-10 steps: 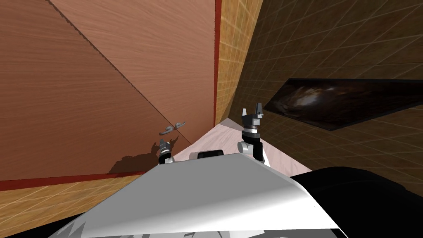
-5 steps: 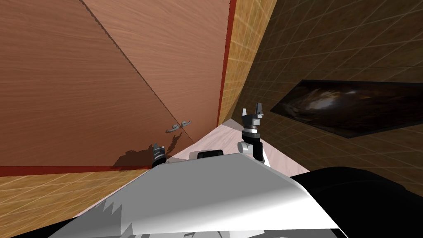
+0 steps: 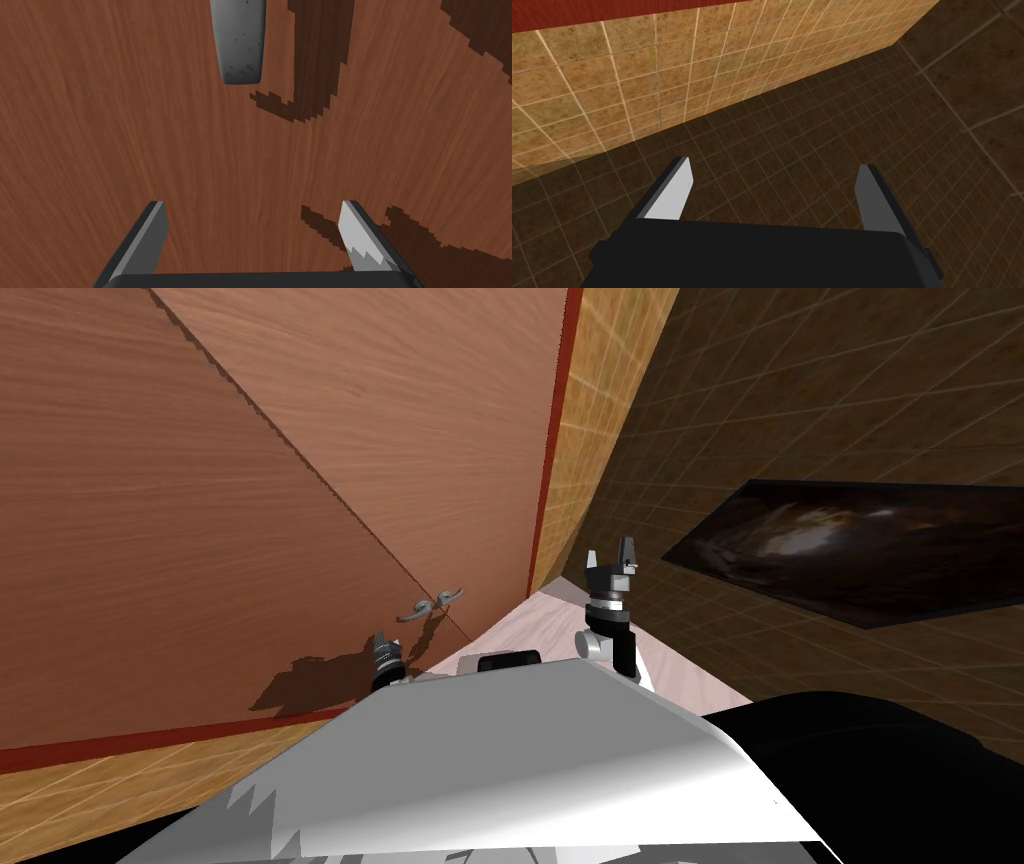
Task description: Pull the door open
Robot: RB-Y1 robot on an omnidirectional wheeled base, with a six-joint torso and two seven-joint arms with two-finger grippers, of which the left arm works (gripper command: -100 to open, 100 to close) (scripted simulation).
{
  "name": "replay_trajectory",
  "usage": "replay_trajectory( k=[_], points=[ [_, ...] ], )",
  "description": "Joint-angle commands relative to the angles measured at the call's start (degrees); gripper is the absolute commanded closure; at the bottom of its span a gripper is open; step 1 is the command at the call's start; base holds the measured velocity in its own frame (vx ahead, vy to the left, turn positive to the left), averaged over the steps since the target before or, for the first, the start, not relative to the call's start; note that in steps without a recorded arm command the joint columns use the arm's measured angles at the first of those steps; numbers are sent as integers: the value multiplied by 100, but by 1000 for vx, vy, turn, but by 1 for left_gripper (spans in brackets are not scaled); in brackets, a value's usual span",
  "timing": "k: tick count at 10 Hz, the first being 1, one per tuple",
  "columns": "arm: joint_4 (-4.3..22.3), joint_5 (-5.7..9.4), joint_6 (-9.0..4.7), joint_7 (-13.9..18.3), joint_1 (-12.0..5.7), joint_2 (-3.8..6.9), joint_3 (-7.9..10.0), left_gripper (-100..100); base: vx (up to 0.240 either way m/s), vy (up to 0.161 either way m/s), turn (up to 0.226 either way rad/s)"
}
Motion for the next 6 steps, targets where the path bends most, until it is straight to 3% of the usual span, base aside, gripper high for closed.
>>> replay_trajectory(
  k=[1, 3, 5, 6],
  points=[
    [-214, -2, 117, -10, 74, -57, -4, -100, 40, 4, 7],
    [-269, -83, 97, -22, -137, -217, -150, -100, 177, -23, -202],
    [-172, -100, 93, -23, -181, -250, -181, -100, 161, -46, -71],
    [-280, -100, 93, -23, -181, -250, -181, -100, 41, -40, 14]
  ],
)
